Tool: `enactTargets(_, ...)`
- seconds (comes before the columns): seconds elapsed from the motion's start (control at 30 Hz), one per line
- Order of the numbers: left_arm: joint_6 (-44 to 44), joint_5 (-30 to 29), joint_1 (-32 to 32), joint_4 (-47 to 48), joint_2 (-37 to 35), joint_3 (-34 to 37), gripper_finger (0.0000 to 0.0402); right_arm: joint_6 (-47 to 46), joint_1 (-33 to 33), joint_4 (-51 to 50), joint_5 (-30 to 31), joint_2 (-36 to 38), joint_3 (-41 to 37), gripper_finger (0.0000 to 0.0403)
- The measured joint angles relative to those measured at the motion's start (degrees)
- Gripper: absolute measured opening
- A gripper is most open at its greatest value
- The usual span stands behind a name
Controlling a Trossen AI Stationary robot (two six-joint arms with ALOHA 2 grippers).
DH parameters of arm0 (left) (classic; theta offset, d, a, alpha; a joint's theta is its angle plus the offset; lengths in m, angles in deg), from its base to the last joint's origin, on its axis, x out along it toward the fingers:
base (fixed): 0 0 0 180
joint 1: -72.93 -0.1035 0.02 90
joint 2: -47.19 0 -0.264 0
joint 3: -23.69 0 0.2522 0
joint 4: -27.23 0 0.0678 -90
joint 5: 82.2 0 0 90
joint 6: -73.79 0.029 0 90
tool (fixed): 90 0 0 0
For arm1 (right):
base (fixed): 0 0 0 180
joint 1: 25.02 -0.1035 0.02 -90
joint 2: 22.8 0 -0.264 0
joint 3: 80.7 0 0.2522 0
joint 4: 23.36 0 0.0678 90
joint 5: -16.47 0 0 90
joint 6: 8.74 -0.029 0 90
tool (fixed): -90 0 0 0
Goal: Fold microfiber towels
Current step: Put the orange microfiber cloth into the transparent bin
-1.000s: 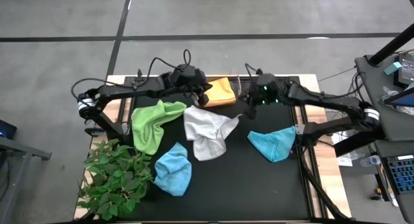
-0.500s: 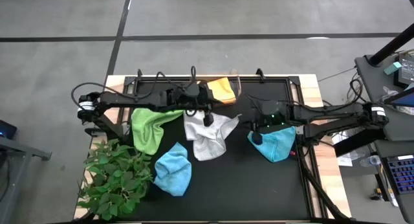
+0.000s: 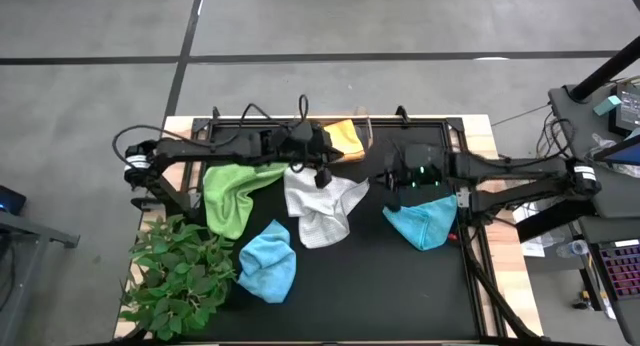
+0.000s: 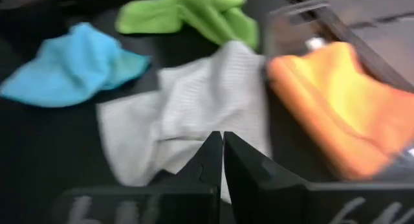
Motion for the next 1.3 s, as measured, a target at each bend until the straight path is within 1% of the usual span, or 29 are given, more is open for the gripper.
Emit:
enactTargets(0.1,-0.1,1.1,-3.3,0.4,1.5,-0.7,0.0000,3.0,4.6,-8.4,-1.4,-1.9,6.1,0.0009)
enactTargets(0.17,-0.2,3.0,-5.6,0.4,3.0,-1.3,0.0000,7.6,7.7,-12.8,-1.6,-3.4,9.6,0.0009)
enactTargets(0.23,-0.3,4.4,-7.8,2.7,4.8,-2.5,0.0000,13.6,10.6,-14.6,-1.1,-4.4,11.7,0.0009)
enactTargets(0.3,-0.3,4.5,-9.7,6.0,7.3,-4.8,0.0000,15.3,13.0,-14.2,-1.0,-4.9,12.0,0.0009)
enactTargets(0.4,-0.2,4.6,-12.2,12.0,11.3,-8.9,0.0000,16.4,15.7,-10.4,-1.9,-5.5,11.0,0.0009)
enactTargets(0.63,-0.2,4.7,-15.5,17.9,22.7,-20.7,0.0000,17.5,20.2,-3.9,-7.8,-5.8,5.4,0.0009)
enactTargets(0.83,-0.2,4.7,-17.8,24.3,30.9,-29.3,0.0000,17.5,21.4,-2.0,-8.1,-5.7,2.1,0.0009)
enactTargets(1.0,-1.5,4.5,-18.7,28.8,34.0,-31.5,0.0000,17.5,21.4,-1.1,-8.1,-5.7,0.9,0.0009)
enactTargets(1.17,-1.8,4.7,-18.5,31.5,35.4,-30.9,0.0000,18.0,21.4,-0.8,-8.1,-5.7,0.5,0.0009)
enactTargets(1.3,-2.1,4.6,-18.5,31.9,36.5,-30.6,0.0000,18.5,21.4,-0.8,-8.1,-5.7,0.4,0.0009)
